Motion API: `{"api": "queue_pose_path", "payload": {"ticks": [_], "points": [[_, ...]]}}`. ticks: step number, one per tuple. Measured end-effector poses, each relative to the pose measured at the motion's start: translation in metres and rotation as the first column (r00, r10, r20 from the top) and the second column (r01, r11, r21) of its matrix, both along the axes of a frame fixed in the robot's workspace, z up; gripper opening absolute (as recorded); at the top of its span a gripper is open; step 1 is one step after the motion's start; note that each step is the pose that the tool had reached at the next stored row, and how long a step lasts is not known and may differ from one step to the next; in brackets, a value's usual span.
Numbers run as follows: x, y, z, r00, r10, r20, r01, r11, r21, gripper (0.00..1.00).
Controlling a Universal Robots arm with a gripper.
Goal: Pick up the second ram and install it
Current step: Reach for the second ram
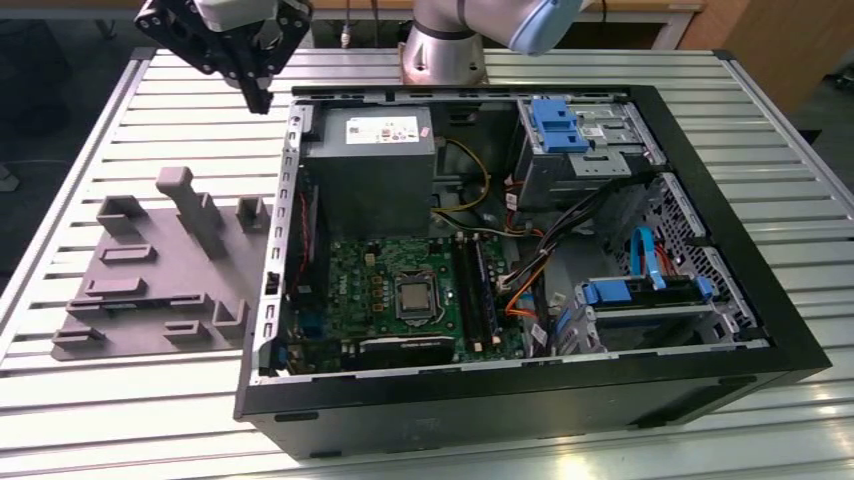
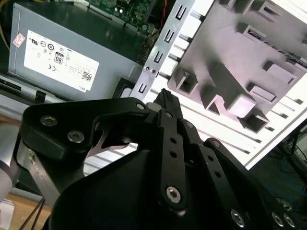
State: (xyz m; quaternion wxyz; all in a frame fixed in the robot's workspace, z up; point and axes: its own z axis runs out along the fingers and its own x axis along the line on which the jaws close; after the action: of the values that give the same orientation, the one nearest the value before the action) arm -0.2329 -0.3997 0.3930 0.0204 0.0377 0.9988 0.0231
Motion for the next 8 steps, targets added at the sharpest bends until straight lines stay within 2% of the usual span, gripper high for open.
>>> {"api": "queue_pose_path", "payload": {"ticks": [8], "points": [[-0.0123,0.0000,-0.0001,1.0000,0.000,0.0001,0.000,1.0000,0.0001,0.11]]}}
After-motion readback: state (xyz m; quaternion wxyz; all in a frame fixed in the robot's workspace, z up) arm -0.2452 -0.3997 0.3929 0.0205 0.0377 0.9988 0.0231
